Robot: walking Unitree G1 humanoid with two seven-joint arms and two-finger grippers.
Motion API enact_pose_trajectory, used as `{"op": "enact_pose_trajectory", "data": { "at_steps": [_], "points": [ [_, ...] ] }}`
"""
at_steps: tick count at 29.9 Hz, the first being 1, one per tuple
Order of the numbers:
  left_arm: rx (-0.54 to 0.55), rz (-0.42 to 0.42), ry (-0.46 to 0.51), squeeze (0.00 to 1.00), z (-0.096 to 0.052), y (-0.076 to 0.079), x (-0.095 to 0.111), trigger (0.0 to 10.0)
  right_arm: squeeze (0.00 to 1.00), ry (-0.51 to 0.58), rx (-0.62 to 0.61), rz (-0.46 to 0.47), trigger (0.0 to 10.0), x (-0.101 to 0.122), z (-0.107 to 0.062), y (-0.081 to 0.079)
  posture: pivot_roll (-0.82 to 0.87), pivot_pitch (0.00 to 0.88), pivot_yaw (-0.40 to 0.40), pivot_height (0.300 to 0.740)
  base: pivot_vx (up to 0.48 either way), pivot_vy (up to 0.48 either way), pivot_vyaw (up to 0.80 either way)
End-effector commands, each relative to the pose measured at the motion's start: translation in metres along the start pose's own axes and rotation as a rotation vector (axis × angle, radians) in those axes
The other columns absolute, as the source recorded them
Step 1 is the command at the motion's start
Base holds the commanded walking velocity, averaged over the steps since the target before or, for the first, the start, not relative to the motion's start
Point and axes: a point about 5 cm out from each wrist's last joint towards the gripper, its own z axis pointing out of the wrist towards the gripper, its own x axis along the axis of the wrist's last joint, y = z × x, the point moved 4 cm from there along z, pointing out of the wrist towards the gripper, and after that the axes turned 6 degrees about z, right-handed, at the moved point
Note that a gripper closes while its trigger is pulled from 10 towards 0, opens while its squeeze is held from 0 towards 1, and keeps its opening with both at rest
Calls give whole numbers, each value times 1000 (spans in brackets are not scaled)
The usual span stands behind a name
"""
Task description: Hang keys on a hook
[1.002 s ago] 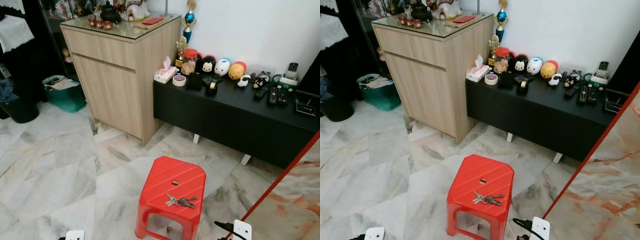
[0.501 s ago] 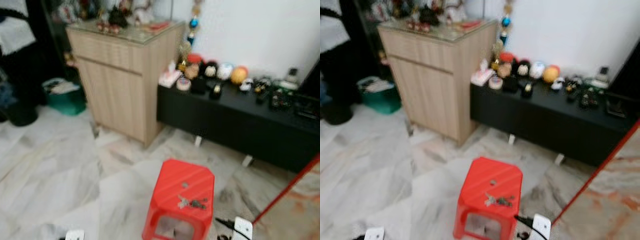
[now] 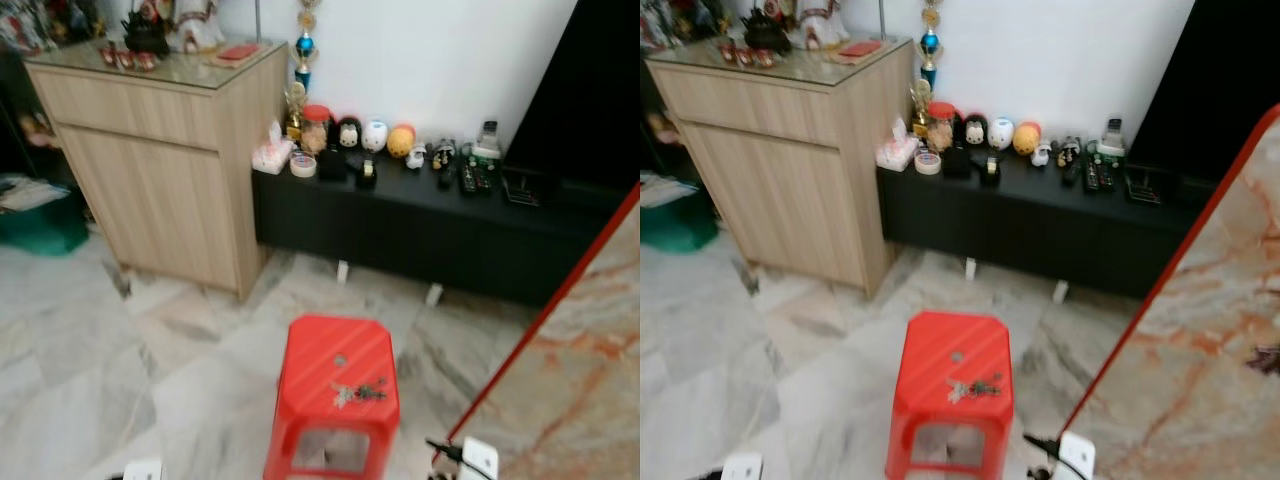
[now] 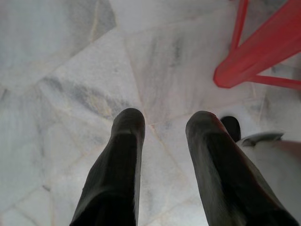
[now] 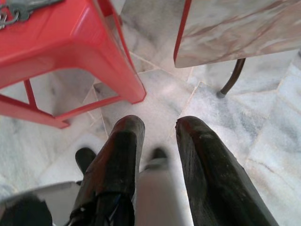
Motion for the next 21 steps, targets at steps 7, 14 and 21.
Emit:
{"op": "enact_pose_trajectory", "data": {
  "at_steps": [7,14,21],
  "points": [
    [-8,-6,2,0,0,4,1,10000,0,13,-16,10,10000,5,0,9,93,0,-38,740,0,326,0],
    [-8,-6,4,0,0,4,1,10000,0,12,-9,14,10000,4,0,6,93,0,-38,740,0,327,0],
    [-10,-4,3,0,0,5,1,10000,0,7,0,13,10000,2,0,2,95,0,-39,740,0,328,0]
  ]
}}
